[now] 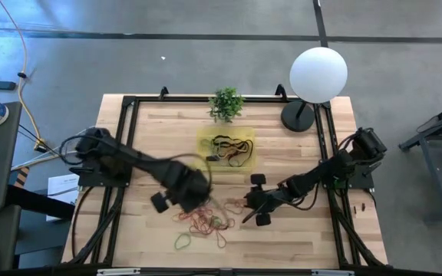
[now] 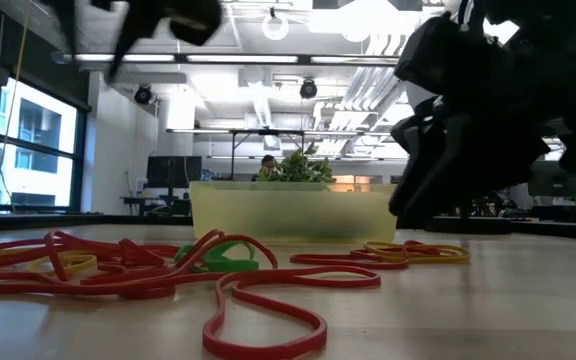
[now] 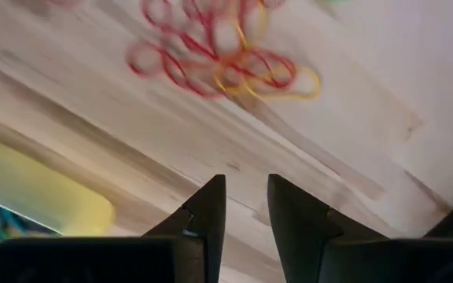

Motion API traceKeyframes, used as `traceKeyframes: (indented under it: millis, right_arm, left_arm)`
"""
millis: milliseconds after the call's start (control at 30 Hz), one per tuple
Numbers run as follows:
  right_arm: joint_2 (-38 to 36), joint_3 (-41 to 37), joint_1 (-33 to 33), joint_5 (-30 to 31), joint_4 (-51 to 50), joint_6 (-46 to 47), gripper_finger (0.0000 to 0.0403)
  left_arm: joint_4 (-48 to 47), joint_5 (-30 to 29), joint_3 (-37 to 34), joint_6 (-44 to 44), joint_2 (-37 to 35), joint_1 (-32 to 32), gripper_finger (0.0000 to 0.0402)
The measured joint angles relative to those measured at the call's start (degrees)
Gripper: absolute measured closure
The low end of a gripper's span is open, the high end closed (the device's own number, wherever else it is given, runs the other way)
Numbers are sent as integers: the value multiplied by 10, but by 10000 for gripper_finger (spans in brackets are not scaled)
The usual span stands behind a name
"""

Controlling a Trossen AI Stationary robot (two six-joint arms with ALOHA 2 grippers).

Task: Pick and place rubber bands into bin
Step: Put the yellow rubber band into the yellow bin

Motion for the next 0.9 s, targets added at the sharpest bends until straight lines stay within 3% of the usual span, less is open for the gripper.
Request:
traceKeyframes:
  millis: [233,467,600,900]
  right_arm:
    - [-4,0,-24,0,9,-28,274]
    - [4,0,-67,-33,12,-27,274]
    - [7,0,-75,-73,7,-22,274]
    - [38,0,-75,-72,17,-6,274]
  left_arm:
    - [95,-102,-158,-173,-107,-103,318]
    - [187,-289,-271,-350,-203,-233,318]
    - [185,-365,-301,-438,-230,-304,318]
    - [192,-531,-309,-528,-235,-401,318]
